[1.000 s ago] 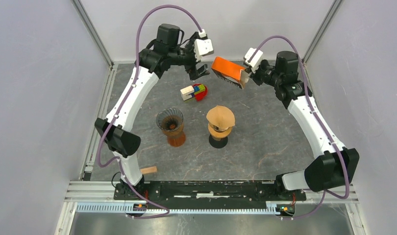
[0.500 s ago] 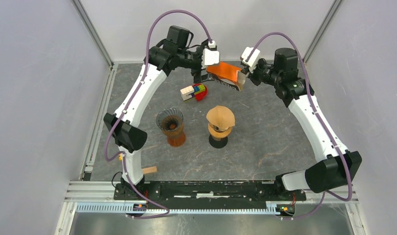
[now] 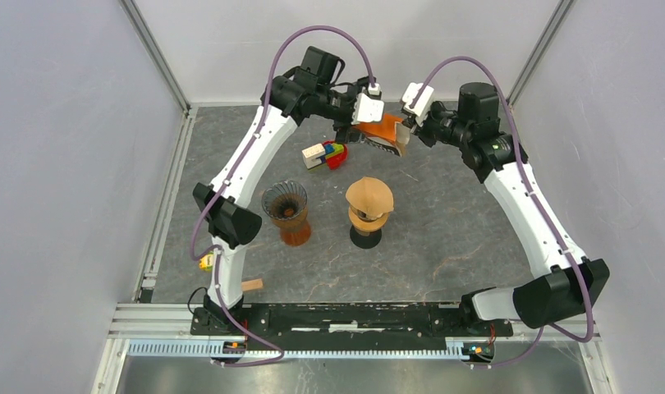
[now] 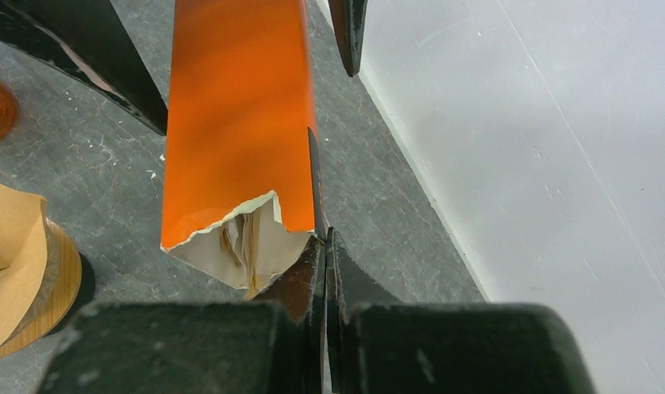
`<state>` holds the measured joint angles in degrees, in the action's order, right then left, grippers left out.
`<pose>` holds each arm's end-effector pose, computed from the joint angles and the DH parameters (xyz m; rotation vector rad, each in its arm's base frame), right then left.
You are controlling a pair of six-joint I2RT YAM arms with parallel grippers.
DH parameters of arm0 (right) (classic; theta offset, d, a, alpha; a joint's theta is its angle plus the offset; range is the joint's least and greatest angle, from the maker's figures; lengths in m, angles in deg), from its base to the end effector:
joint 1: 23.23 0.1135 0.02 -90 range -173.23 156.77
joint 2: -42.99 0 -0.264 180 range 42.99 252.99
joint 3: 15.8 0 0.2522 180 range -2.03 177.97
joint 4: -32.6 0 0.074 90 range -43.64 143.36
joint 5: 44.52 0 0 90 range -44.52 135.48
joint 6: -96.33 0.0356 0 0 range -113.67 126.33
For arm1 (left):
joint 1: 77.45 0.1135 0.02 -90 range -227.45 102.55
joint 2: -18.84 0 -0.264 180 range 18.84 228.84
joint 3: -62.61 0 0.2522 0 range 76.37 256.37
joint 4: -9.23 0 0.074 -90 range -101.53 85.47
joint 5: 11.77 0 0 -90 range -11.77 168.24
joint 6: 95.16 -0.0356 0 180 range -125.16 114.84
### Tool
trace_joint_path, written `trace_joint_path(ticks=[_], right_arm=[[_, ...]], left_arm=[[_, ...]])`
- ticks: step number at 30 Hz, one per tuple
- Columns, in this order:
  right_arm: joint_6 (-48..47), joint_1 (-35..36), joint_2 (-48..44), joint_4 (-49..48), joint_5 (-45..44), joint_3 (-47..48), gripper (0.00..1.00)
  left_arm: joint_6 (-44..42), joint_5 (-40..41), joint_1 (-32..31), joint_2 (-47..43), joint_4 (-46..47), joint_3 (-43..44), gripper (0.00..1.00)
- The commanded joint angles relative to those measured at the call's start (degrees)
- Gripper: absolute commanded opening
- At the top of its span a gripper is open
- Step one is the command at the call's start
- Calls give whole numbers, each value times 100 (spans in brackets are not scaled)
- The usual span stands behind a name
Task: Place the coffee filter in the dripper
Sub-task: Pick up the coffee filter holder from the center of the board.
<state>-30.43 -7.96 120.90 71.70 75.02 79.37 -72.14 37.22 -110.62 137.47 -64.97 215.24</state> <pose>0.2877 0.0967 0.4074 -1.1251 1.5412 0.2496 0.3493 -0.2563 0.4211 1.8288 1.0591 -0.4640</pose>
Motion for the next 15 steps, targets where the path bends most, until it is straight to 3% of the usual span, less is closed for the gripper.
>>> trace_joint_path(ticks=[1,5,13,15], right_arm=[[23,20,-245,-126,97,64,0],[23,27,-265,-83,84,121,0],[44,61,-275,-56,31,138,0],[55,73,-272,-65,10,155,0]], left_arm=[[-418,-65,-32,303,-560,797,99],[-419,-55,-32,734,-1110,1573,92],[-338,-107,-32,1780,-2370,3724,67],[-336,-99,-24,1761,-2390,3692,64]])
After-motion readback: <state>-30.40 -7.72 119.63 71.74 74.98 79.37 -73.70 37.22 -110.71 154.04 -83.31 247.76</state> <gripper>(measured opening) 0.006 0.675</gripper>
